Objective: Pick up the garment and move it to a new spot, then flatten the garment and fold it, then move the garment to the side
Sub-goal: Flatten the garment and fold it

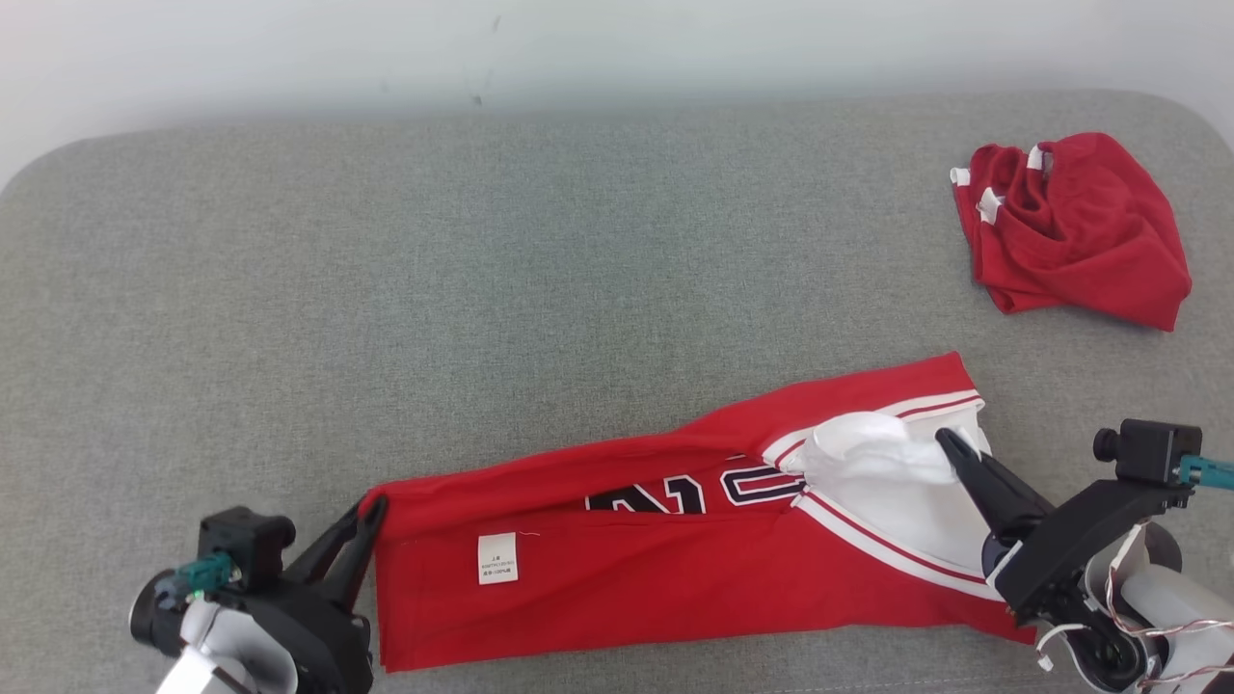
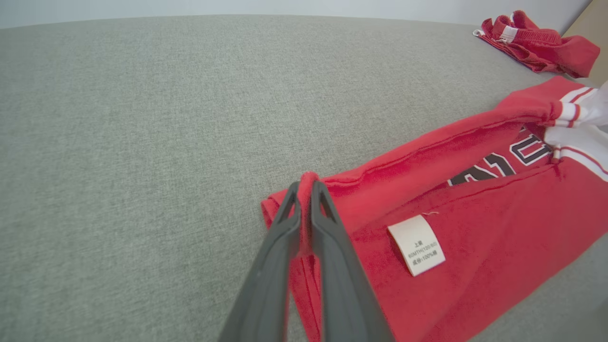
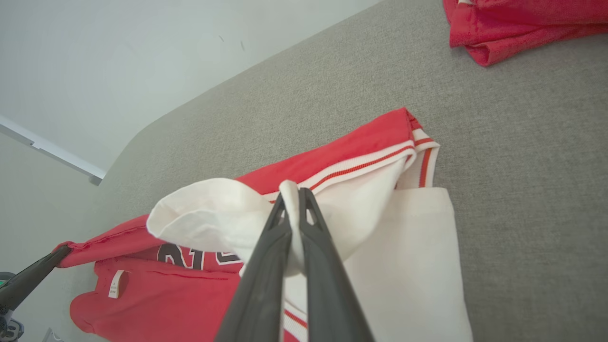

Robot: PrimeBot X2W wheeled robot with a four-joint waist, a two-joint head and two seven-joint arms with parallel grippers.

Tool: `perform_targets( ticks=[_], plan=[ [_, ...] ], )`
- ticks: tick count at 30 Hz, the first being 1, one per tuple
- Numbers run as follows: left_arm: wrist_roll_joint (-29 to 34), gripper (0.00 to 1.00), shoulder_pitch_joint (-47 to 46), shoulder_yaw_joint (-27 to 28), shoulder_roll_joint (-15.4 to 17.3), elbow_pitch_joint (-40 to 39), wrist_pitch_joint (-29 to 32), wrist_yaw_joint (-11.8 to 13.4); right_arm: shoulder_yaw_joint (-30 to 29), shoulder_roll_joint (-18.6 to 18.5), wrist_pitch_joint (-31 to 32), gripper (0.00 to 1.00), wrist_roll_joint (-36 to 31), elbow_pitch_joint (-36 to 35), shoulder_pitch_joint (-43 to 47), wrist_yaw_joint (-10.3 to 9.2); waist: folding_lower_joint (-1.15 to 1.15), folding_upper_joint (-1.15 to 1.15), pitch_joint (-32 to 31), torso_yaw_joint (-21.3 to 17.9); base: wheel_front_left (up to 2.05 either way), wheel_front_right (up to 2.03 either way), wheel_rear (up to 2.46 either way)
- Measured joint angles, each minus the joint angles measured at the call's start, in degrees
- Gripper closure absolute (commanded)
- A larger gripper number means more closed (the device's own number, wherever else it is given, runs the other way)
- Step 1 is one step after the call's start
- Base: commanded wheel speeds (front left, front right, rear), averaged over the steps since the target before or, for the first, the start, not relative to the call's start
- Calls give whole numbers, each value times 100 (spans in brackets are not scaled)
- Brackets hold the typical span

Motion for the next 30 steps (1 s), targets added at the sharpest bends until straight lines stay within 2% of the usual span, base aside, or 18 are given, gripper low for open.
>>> perform_targets(
  ticks=[2, 3, 4, 5, 6, 7, 18, 25, 30],
  plan=[
    [0, 55, 47, -32, -18, 54, 32, 0, 29, -7, 5, 76, 11, -2, 44, 0, 0, 0, -14, 2, 0, 0, 0],
    [0, 9, 49, -40, -26, 77, 49, 0, 36, -10, 14, 61, 13, -3, 79, 0, 0, 0, -22, 3, 0, 0, 0],
    [0, 0, 49, -45, -30, 99, 56, 0, 56, -12, 49, 53, 21, -1, 107, 0, 0, 0, -29, 3, 0, 0, 0],
    [0, 0, 49, -49, -32, 131, 90, 0, 78, -12, 54, 21, 21, 3, 123, 0, 0, 0, -39, 3, 0, 0, 0],
    [0, 0, 52, -54, -34, 172, 94, 1, 88, -13, 55, 5, 23, -1, 144, 0, 0, 0, -54, 3, 0, 0, 0],
    [-1, 0, 59, -55, -34, 192, 94, 2, 89, -16, 56, 0, 41, -5, 177, 0, 0, 0, -67, 2, 0, 0, 0],
    [-75, 0, 191, 84, -56, 187, -2, 157, 104, -131, 88, 0, 232, -75, 467, 0, 0, 0, -219, -17, 0, 0, 0],
    [-86, 0, 277, 289, -99, -55, -170, 333, -189, -116, -412, 0, 270, -89, 541, -7, 0, 0, -292, -38, 0, 0, 0],
    [-143, 0, 470, 477, -152, -223, -268, 506, -380, -56, -568, 0, 156, -55, 547, -208, 0, 0, -388, -76, 0, 0, 0]
  ],
)
